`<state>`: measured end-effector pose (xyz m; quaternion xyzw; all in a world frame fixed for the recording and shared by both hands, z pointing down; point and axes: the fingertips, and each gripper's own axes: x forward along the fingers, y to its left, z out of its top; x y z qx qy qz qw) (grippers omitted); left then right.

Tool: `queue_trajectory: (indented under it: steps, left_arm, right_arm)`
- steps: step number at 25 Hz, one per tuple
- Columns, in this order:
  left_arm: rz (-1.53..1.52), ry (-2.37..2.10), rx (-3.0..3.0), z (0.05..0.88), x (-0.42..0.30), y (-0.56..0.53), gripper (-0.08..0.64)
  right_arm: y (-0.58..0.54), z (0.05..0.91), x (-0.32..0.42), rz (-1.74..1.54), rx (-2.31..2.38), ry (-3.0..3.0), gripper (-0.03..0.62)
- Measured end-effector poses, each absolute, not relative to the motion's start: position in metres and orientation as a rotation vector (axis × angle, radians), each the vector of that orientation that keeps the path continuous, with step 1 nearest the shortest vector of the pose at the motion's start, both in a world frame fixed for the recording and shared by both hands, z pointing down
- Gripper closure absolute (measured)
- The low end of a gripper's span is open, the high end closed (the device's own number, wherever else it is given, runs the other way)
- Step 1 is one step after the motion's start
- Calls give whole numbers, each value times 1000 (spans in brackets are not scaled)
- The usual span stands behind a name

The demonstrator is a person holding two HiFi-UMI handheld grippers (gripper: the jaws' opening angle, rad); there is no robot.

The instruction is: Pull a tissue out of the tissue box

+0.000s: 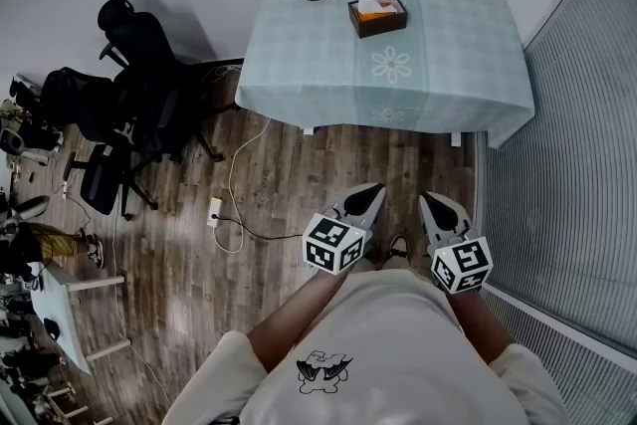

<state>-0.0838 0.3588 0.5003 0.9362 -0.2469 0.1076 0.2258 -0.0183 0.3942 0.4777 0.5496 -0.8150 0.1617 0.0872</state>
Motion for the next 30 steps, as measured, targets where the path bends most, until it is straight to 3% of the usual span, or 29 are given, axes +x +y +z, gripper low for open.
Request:
queue_trajectory:
  steps: [30]
  left_arm:
    - [263,-731,2524,530,-159,287,554]
  right_arm:
    - [317,498,-80,497,1572,-2402,578]
